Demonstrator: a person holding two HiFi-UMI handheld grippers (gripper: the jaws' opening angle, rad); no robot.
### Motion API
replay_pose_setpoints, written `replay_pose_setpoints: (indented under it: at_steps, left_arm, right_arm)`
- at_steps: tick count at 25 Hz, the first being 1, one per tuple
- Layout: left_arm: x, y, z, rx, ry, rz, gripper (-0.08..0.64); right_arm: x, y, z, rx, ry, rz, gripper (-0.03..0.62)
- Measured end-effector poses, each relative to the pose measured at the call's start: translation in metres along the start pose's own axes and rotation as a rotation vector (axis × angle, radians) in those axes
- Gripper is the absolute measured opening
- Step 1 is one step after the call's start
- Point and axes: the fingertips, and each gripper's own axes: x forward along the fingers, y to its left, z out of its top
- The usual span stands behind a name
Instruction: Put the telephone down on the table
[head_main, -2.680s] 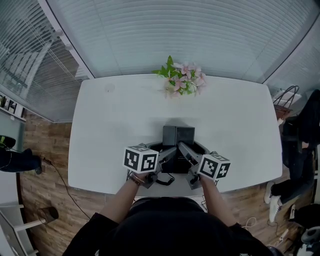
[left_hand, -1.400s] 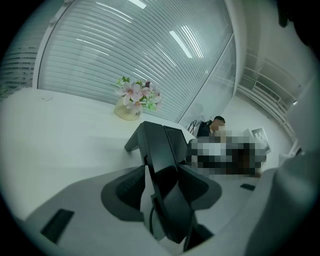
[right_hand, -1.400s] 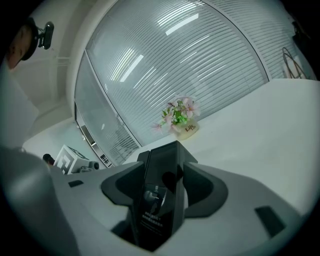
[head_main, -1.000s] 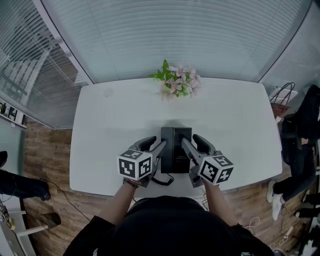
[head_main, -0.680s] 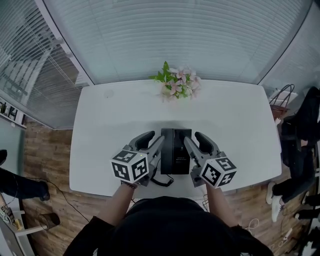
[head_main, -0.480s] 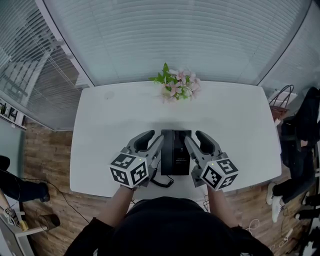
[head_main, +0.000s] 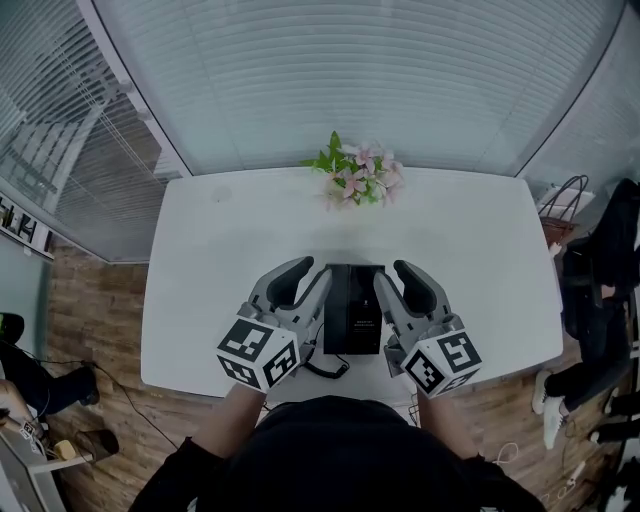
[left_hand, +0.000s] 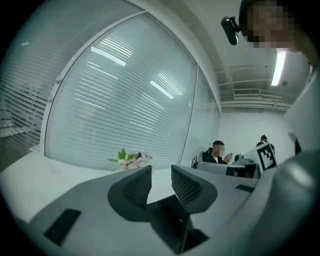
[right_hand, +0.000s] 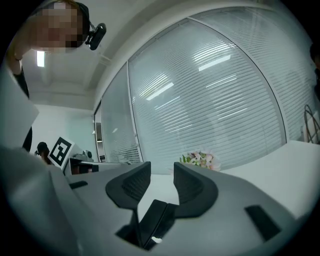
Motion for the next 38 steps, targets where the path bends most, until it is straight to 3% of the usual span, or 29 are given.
replay_pose_setpoints:
  at_steps: [10,22,38]
  left_arm:
    - [-0.006,-0.009,0.022,0.037,-0.062,-0.004,0.081]
    - [-0.007,-0.014,0.025,0.049,-0.059,-0.014,0.035]
    - [-0.004,-0.018,0.023,0.064,-0.06,-0.028,0.014]
  right_arm:
    - [-0.004,0.01,0.021,-0.042,-0.056,0.017,0.086]
    - [-0.004,0.018,0.03,-0.06,-0.078,0.024,0.024]
    - [-0.005,0.023,0.029,-0.084,-0.073,0.024,0.006]
